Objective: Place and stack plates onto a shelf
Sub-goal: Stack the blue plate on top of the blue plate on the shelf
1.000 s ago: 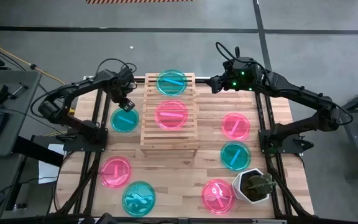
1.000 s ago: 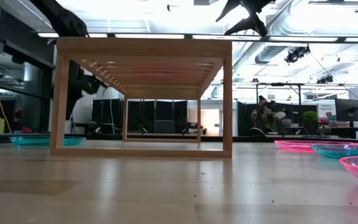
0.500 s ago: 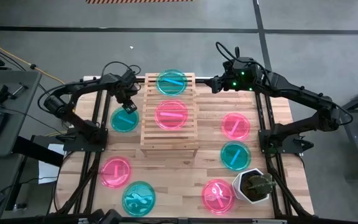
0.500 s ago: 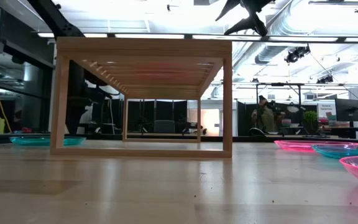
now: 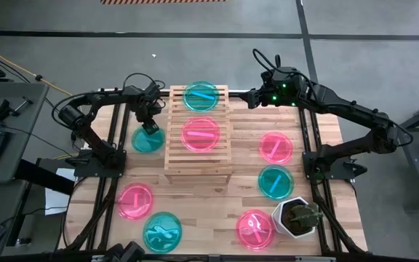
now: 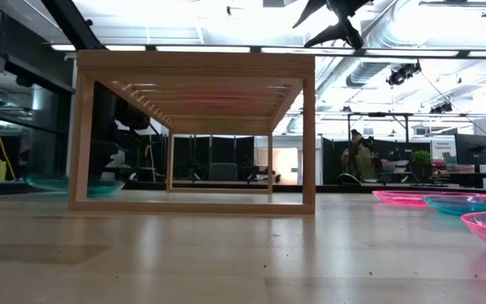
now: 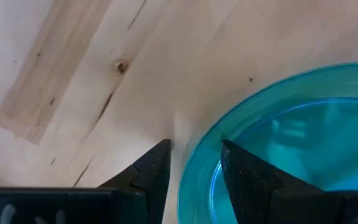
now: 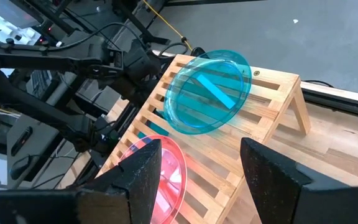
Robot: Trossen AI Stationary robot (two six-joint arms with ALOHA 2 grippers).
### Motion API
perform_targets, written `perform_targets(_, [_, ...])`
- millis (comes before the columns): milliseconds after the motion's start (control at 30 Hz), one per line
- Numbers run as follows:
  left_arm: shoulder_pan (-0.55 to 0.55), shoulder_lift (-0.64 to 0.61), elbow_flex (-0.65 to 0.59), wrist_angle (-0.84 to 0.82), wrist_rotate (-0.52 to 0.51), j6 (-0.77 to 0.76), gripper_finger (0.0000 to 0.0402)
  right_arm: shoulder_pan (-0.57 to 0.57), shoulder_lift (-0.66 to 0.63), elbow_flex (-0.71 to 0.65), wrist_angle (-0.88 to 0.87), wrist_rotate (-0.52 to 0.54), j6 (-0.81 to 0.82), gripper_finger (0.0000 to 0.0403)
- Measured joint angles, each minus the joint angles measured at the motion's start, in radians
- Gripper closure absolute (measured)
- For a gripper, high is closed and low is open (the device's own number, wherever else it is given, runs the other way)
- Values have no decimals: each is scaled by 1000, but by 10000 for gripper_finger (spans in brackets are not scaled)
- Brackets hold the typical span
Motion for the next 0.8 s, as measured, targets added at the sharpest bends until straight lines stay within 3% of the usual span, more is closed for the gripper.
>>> perform_targets(167, [-3, 0, 0, -17, -4, 11, 294, 0, 0, 0, 0, 0, -3, 198])
perform_targets(400, [-2, -28, 0, -22, -15, 2, 390, 0, 0, 0, 0, 0, -3, 198])
perform_targets(800, [-1, -208, 0, -86, -100, -45, 401, 0, 0, 0, 0, 0, -3, 199])
